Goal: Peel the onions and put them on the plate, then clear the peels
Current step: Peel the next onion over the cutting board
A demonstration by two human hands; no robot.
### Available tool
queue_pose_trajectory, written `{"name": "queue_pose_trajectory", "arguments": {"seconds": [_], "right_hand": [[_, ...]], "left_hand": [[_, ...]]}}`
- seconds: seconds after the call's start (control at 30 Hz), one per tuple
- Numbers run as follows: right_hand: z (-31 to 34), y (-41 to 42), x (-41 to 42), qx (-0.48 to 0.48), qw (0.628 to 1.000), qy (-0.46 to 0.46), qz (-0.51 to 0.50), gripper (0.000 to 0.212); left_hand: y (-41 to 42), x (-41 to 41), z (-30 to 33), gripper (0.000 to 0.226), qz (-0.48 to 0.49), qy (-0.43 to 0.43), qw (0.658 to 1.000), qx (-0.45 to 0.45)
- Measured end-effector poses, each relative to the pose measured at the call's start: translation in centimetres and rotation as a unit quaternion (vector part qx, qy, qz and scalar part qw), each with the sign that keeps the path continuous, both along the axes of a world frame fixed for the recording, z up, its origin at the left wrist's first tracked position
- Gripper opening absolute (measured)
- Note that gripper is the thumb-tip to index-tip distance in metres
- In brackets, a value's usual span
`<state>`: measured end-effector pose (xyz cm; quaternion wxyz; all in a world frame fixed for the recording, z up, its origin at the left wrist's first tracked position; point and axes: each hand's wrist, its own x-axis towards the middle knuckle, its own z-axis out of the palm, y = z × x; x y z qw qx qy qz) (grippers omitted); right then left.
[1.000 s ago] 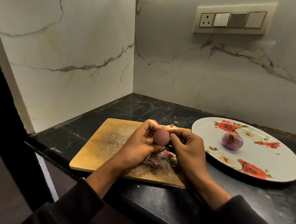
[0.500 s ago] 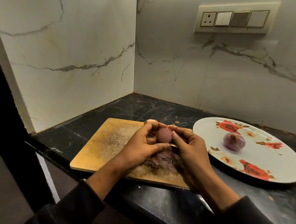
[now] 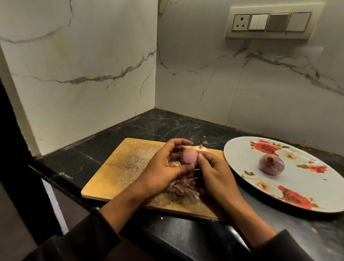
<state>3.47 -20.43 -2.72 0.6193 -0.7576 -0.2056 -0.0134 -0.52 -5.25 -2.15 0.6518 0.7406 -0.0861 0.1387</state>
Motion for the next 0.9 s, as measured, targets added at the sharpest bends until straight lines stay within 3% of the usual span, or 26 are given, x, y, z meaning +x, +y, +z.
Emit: {"name": "queue_pose_trajectory", "arguments": {"seconds": [0.23,0.47,0.9], "right_hand": [[0.04,-0.31,0.25,-0.092,0.992,-0.071,-0.048,0.028],[-0.13,-0.29,0.21,-0.124,0.984,-0.104,-0.078,0.025],[0.31,-0.63,0.52,-0.043,0.997,-0.065,-0.015,0.025]], "left_hand": [[-0.07,0.08,-0.03,0.047,0.007,-0.003,1.0,0.018],[0.01,0.12,-0.11,0.049,0.023,-0.012,0.997,0.068],[-0.06,0.25,-0.1,0.051,-0.009,0.008,0.999,0.047]]}}
